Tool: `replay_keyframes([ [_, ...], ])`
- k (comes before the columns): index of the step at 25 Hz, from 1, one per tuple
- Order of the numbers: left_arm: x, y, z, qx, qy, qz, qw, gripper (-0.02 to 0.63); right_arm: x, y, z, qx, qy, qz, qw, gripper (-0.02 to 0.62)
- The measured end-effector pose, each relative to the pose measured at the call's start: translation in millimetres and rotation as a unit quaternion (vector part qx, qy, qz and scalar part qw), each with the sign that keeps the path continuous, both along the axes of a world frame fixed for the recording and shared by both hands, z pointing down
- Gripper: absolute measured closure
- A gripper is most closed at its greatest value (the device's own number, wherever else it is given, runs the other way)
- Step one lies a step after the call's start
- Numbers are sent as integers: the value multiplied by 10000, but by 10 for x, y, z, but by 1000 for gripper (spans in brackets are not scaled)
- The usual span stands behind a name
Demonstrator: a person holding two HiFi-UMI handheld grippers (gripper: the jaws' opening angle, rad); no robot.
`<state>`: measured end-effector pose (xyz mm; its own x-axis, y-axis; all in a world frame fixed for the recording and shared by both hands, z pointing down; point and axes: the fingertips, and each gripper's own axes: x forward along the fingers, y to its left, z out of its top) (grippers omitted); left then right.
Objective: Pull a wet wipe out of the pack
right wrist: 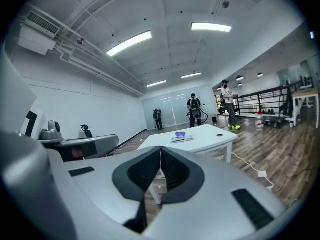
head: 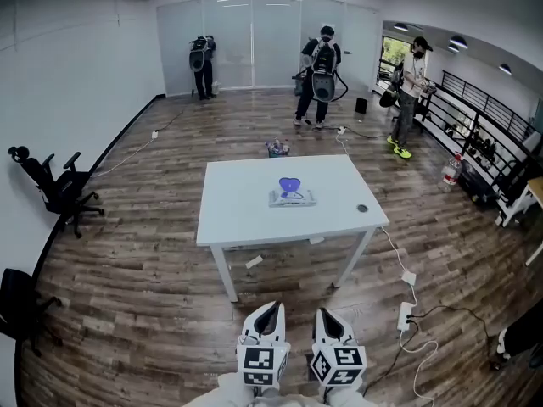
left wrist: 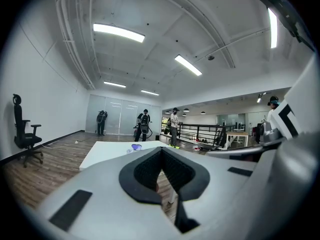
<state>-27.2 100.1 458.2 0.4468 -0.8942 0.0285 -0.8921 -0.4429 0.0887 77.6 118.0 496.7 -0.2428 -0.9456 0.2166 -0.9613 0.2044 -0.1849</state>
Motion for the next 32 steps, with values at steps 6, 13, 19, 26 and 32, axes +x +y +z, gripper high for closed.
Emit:
replay_keyframes([
  [6, 25, -312, 13, -4, 6, 118, 9999, 606, -40, -349, 22, -52, -2, 8, 10000, 586],
  [13, -48, -630, 0, 36, -25, 129, 9999, 606, -78, -655, 32, -44, 13, 52, 10000, 586],
  [19, -113, -831, 80, -70, 51, 82, 9999, 606, -102, -796, 128, -141, 58, 77, 9999, 586],
  [26, -120, -959, 95, -91, 113, 86, 9999, 606, -81, -867, 176, -268, 109, 150, 9995, 586],
  [32, -151, -907, 128, -132, 166, 90, 9997, 606, -136, -846, 190, -292, 136, 120, 9994, 586],
])
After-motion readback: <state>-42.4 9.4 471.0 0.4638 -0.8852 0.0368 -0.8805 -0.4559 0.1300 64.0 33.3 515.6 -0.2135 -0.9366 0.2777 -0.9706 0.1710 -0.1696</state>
